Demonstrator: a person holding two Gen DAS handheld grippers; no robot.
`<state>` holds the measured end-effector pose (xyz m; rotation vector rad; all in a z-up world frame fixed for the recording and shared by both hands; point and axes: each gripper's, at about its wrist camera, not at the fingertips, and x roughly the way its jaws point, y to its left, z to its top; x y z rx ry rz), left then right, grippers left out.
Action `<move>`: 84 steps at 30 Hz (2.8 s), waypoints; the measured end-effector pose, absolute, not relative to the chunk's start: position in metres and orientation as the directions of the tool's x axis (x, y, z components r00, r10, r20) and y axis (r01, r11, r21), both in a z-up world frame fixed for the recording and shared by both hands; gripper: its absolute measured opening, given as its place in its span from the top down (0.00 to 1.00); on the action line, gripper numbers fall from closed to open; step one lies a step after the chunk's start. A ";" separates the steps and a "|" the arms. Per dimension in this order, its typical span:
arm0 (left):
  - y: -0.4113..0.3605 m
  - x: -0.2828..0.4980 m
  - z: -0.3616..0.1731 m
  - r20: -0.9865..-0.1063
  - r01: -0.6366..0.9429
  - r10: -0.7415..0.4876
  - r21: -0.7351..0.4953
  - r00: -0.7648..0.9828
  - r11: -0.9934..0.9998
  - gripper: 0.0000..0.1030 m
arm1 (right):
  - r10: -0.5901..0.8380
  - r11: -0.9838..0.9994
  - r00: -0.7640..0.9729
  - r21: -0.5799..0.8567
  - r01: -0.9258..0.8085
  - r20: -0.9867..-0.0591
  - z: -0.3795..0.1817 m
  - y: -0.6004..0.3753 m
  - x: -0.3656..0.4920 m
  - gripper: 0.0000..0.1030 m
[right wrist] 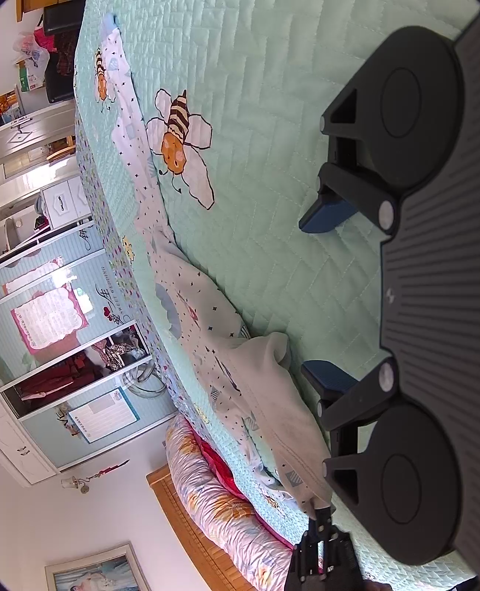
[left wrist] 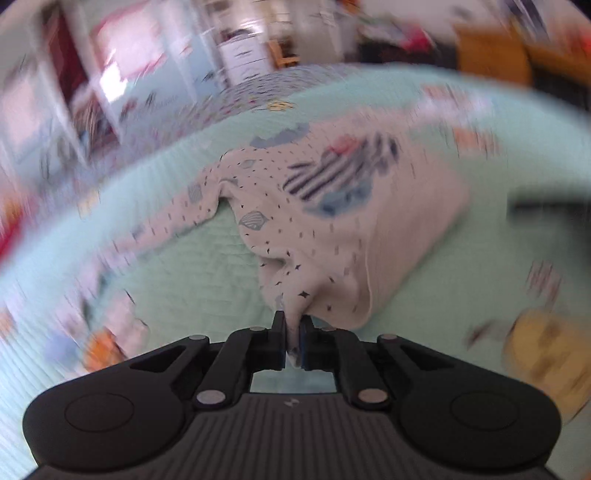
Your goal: Fold clothes
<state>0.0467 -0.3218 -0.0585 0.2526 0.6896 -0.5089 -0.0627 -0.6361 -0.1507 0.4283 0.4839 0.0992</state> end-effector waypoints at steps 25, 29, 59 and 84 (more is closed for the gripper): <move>-0.216 0.177 -0.080 -0.692 -0.191 -0.256 -0.498 0.675 0.846 0.94 | 0.277 0.959 0.851 0.069 -0.276 -0.447 -0.105 -0.575 0.040 0.38; -0.216 0.184 -0.095 -0.710 -0.161 -0.277 -0.483 0.647 0.861 0.93 | 0.377 0.922 0.804 0.104 -0.373 -0.460 -0.109 -0.579 0.075 0.53; -0.247 0.125 -0.027 -0.604 0.215 -0.512 -0.496 0.610 0.841 0.86 | 0.594 0.679 0.766 0.664 -0.313 -0.247 -0.018 -0.651 0.009 1.00; -0.383 -0.020 -0.108 -0.622 0.632 -0.284 0.457 0.730 0.626 0.49 | 0.288 0.867 0.833 0.498 -0.017 -0.473 -0.061 -0.683 -0.030 0.99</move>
